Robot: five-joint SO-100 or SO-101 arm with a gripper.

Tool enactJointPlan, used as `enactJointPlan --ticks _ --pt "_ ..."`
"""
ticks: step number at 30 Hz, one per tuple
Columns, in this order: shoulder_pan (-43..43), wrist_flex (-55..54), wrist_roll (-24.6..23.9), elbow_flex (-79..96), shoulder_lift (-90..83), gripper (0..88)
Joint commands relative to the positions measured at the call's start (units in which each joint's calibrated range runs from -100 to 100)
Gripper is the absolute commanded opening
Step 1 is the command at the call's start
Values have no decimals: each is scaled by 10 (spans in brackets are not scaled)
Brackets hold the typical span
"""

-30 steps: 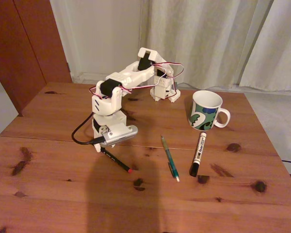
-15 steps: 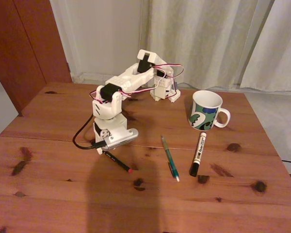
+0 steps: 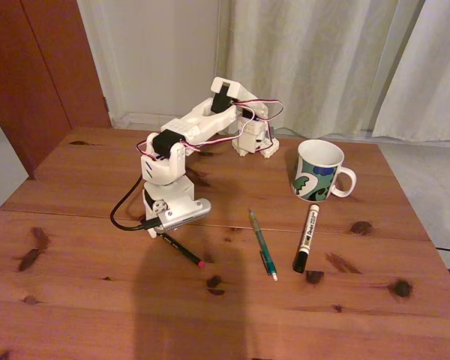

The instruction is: Clean up the desk and place the pens and markers into the cup

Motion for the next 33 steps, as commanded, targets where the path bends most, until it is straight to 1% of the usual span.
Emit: enactJointPlan --ticks 1,6,12,14,18,19,27,33 --pt "3 -5 2 -33 -8 181" --pt "5 -43 1 -25 -7 181" --pt "10 -48 1 -24 -7 177" --pt "10 -47 1 -24 -7 138" --pt "11 -46 2 -24 -7 8" --pt "11 -46 2 -24 -7 0" --pt "11 -41 4 -21 -8 6" --pt "5 -41 1 55 -20 6"
